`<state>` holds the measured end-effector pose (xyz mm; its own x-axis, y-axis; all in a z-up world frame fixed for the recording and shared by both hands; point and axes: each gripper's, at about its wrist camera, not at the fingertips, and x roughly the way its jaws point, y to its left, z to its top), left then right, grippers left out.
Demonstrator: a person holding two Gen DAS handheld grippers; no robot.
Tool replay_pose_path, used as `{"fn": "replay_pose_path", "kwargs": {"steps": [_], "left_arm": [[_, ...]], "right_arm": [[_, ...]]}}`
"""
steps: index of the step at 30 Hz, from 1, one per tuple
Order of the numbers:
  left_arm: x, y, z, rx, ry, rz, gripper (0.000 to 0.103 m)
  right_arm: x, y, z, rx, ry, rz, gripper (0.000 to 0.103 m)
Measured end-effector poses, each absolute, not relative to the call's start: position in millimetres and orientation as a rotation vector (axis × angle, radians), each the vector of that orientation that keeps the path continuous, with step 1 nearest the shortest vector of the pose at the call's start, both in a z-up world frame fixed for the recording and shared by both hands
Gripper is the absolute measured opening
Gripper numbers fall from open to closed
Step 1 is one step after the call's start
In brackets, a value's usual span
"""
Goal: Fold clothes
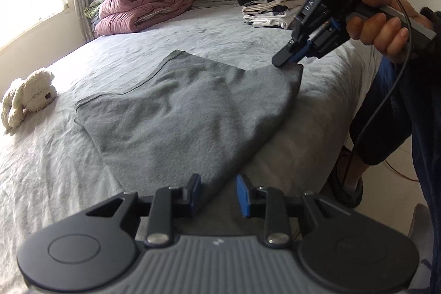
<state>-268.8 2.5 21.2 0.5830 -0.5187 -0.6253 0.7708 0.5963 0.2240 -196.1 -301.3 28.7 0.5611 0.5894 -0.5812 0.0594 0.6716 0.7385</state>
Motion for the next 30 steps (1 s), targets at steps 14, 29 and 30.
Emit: {"fn": "replay_pose_path", "kwargs": {"steps": [14, 29, 30], "left_arm": [[-274, -10, 10, 0.694, 0.471, -0.733, 0.031], [-233, 1, 43, 0.459, 0.603, -0.726, 0.009], [-229, 2, 46, 0.434, 0.614, -0.719, 0.009]], "right_arm": [[-190, -295, 31, 0.805, 0.917, 0.372, 0.011], [-193, -287, 34, 0.665, 0.928, 0.357, 0.015], [-194, -286, 35, 0.627, 0.924, 0.337, 0.015]]}}
